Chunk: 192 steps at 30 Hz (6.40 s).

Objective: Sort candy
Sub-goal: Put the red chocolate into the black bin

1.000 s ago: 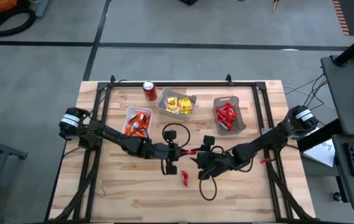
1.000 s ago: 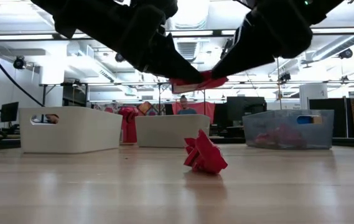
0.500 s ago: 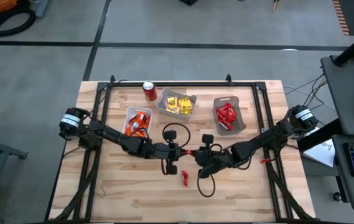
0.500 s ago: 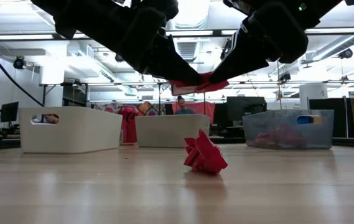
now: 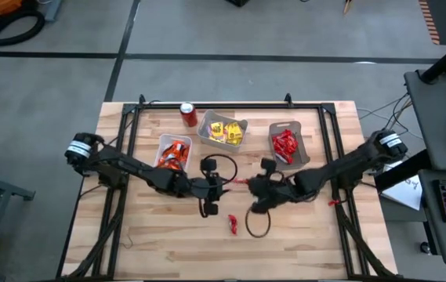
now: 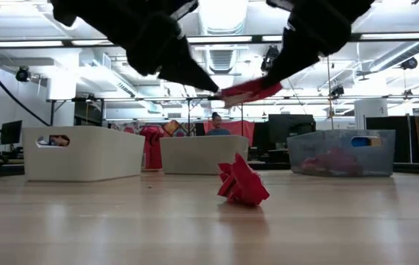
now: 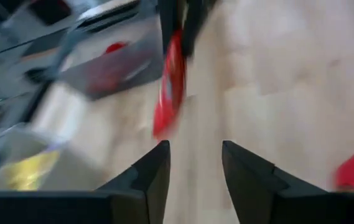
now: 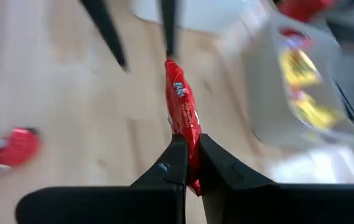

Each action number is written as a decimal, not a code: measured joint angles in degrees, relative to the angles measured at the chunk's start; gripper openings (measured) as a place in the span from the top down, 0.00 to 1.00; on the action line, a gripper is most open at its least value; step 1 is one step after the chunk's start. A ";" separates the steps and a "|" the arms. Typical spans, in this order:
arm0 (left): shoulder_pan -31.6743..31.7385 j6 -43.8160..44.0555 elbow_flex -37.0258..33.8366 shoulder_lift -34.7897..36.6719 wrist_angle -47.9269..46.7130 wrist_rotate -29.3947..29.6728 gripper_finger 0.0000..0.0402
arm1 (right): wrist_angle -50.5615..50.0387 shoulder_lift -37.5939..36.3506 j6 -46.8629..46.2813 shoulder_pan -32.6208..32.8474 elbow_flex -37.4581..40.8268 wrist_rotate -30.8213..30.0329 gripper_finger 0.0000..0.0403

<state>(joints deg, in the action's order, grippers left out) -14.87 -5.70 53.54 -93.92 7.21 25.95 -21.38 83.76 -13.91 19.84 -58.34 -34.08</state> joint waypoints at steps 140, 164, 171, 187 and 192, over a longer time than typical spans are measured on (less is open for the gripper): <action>0.24 10.17 -1.18 20.93 -18.90 -26.42 1.00 | 14.11 20.81 14.09 3.79 -7.01 25.72 0.59; -0.26 14.18 0.66 24.69 -37.73 -23.20 1.00 | 8.68 26.46 11.79 -0.40 -12.32 28.72 0.93; -4.07 13.76 -1.05 30.89 -38.92 -15.68 1.00 | 2.52 17.51 1.87 -2.36 -12.42 29.60 0.93; -10.58 13.51 -14.21 43.70 -24.37 -6.58 1.00 | -52.81 -5.64 -36.81 -18.80 -10.57 2.47 0.93; -10.57 13.13 -14.13 44.98 -23.58 -3.55 1.00 | -50.25 -10.27 -39.02 -25.20 -3.64 2.52 0.92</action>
<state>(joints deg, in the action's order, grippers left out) -25.44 7.43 39.41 -48.94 -16.37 22.40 -71.63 73.50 -52.93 -5.36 -61.98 -31.55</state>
